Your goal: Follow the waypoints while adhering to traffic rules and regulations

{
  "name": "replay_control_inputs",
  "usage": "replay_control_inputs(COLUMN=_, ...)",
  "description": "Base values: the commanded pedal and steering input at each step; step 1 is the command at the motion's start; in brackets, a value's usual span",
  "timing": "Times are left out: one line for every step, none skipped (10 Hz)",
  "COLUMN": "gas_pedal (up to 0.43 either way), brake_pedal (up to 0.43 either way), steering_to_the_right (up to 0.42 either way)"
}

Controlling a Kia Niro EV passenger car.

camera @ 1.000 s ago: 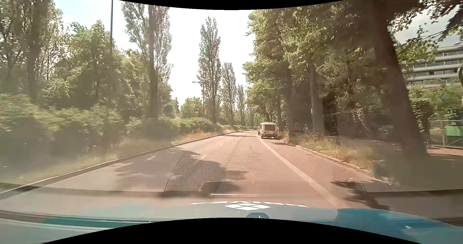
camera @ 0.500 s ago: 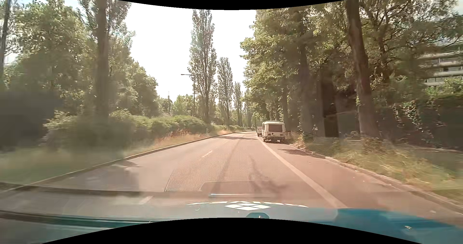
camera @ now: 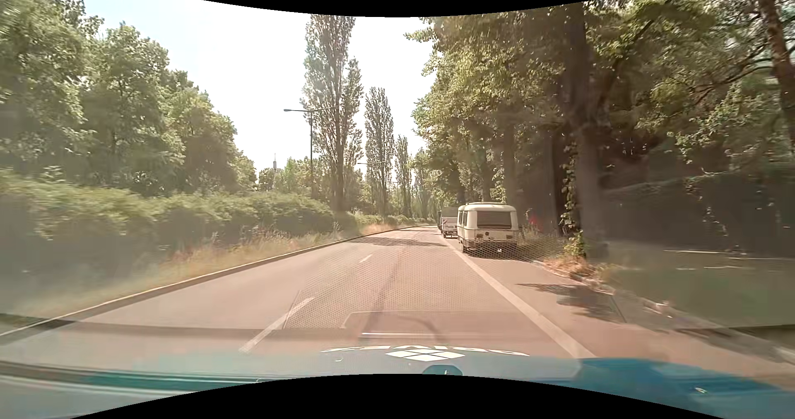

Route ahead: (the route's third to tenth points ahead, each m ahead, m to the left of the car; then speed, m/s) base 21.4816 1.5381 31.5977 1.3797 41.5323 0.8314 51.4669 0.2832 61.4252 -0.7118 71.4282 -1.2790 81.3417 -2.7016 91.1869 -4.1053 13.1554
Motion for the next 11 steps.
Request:
replay_control_inputs(gas_pedal=0.177, brake_pedal=0.0, steering_to_the_right=0.007)
replay_control_inputs(gas_pedal=0.177, brake_pedal=0.0, steering_to_the_right=0.006)
replay_control_inputs(gas_pedal=0.177, brake_pedal=0.0, steering_to_the_right=0.007)
replay_control_inputs(gas_pedal=0.177, brake_pedal=0.0, steering_to_the_right=0.006)
replay_control_inputs(gas_pedal=0.177, brake_pedal=0.0, steering_to_the_right=0.006)
replay_control_inputs(gas_pedal=0.177, brake_pedal=0.0, steering_to_the_right=0.006)
replay_control_inputs(gas_pedal=0.177, brake_pedal=0.0, steering_to_the_right=0.006)
replay_control_inputs(gas_pedal=0.177, brake_pedal=0.0, steering_to_the_right=0.005)
replay_control_inputs(gas_pedal=0.177, brake_pedal=0.0, steering_to_the_right=0.004)
replay_control_inputs(gas_pedal=0.177, brake_pedal=0.0, steering_to_the_right=0.004)
replay_control_inputs(gas_pedal=0.177, brake_pedal=0.0, steering_to_the_right=0.002)
